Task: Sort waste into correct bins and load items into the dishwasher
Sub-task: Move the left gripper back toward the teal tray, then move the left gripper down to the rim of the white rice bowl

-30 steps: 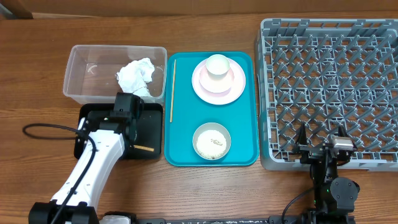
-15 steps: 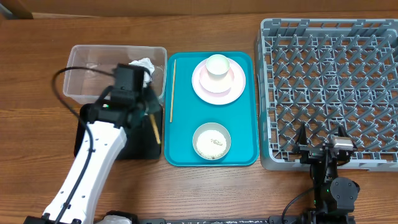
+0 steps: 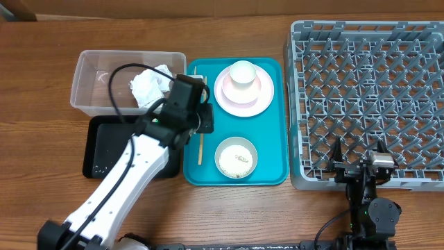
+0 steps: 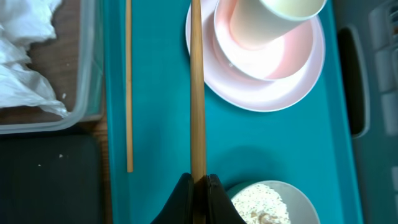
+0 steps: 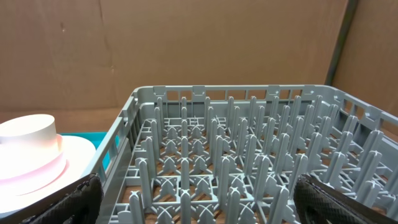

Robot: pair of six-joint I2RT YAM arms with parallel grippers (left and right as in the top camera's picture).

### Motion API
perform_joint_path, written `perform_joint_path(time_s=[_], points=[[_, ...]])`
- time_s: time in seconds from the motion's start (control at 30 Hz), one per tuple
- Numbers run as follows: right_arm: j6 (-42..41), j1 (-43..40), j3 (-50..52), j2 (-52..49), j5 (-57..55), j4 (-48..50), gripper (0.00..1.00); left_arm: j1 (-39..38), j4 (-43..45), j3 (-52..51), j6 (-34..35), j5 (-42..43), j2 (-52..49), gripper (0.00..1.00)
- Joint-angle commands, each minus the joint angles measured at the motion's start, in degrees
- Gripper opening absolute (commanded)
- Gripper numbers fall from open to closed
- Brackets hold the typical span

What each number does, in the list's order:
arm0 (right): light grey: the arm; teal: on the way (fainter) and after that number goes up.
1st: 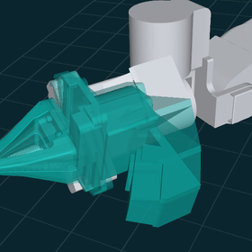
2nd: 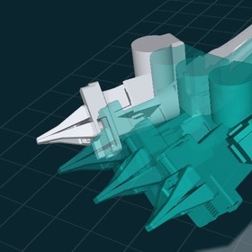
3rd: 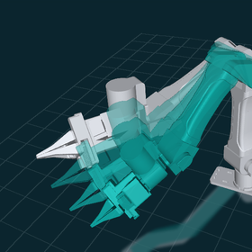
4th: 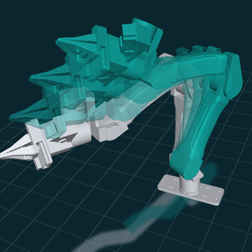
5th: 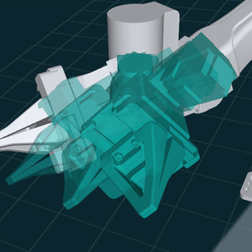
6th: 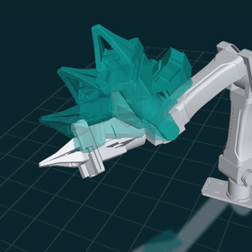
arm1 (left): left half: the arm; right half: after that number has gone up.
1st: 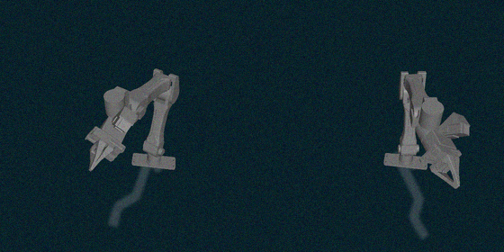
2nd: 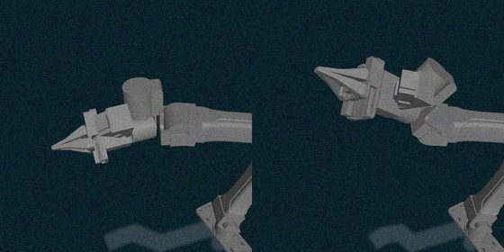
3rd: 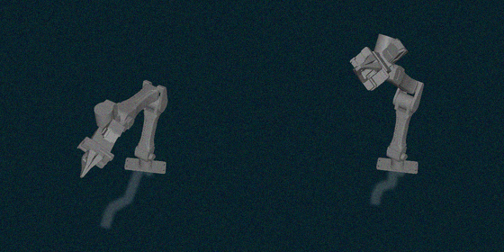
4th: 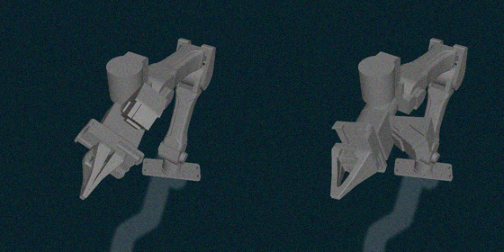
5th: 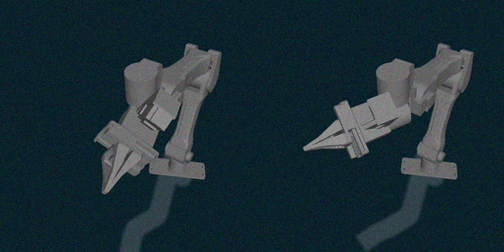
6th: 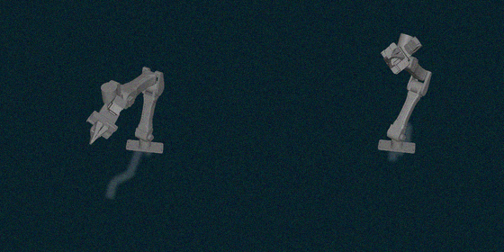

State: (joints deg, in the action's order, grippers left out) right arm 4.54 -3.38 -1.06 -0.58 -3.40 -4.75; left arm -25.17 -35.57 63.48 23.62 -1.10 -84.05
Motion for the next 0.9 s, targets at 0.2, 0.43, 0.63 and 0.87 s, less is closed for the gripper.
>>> perform_joint_path(time_s=[0.2,0.43,0.63,0.87], points=[[0.4,-0.1,0.6,0.4,-0.4,0.2,1.0,-0.4,3.1,0.8,3.7,-2.7,-8.0,0.04],[0.4,-0.1,0.6,0.4,-0.4,0.2,1.0,-0.4,4.3,0.8,3.6,-2.8,-10.6,0.04],[0.4,-0.1,0.6,0.4,-0.4,0.2,1.0,-0.4,4.5,0.8,3.7,-2.7,-12.9,0.04],[0.4,-0.1,0.6,0.4,-0.4,0.2,1.0,-0.4,6.4,0.8,3.6,-3.0,-15.5,0.04]])
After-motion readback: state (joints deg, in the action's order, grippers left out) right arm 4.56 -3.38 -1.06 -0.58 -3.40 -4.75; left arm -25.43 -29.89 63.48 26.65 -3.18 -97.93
